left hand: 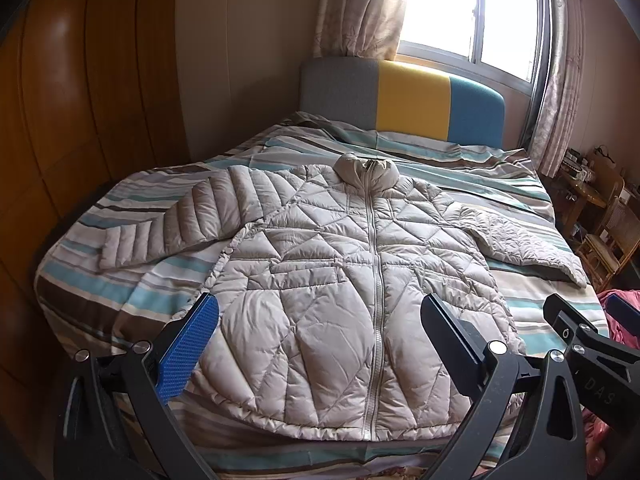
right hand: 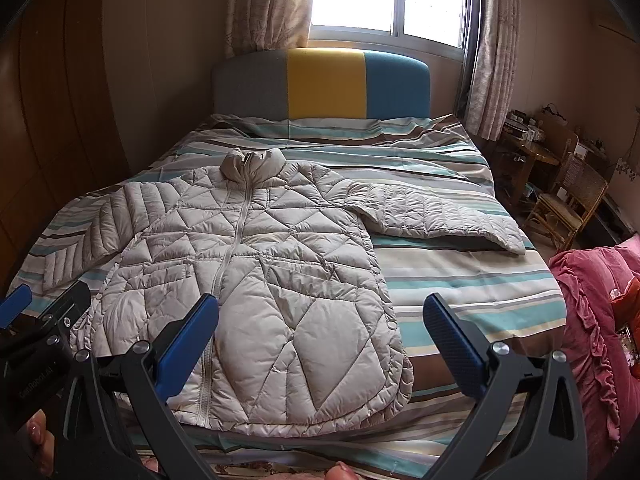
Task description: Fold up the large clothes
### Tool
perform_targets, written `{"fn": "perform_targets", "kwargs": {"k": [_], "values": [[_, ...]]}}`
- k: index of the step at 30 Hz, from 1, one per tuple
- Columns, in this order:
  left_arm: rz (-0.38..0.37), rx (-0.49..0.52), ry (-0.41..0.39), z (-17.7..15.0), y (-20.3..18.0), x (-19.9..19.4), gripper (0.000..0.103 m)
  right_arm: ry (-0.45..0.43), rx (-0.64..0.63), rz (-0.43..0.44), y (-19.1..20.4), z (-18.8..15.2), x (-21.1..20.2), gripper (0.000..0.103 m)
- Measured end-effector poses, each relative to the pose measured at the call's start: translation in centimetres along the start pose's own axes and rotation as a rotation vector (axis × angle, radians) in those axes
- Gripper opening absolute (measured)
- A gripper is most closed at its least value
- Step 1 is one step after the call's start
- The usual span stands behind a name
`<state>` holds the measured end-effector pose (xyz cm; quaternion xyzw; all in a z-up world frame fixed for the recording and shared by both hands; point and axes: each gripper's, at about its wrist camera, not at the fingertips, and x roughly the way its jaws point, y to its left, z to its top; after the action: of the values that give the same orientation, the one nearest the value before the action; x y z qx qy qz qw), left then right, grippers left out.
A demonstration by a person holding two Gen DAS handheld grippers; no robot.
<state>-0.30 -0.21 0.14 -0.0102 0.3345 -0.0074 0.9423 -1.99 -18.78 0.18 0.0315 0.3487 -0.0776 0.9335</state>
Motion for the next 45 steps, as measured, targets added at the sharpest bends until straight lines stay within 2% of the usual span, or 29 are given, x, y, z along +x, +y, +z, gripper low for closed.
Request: {"fn": "perform_targets", "kwargs": {"k": [45], "values": [[-0.005,-0.008,0.058,-0.63,0.03,0.86,0.100,0.028,-0.008,0.011,0.08,-0.18,0.49,0.101]]}}
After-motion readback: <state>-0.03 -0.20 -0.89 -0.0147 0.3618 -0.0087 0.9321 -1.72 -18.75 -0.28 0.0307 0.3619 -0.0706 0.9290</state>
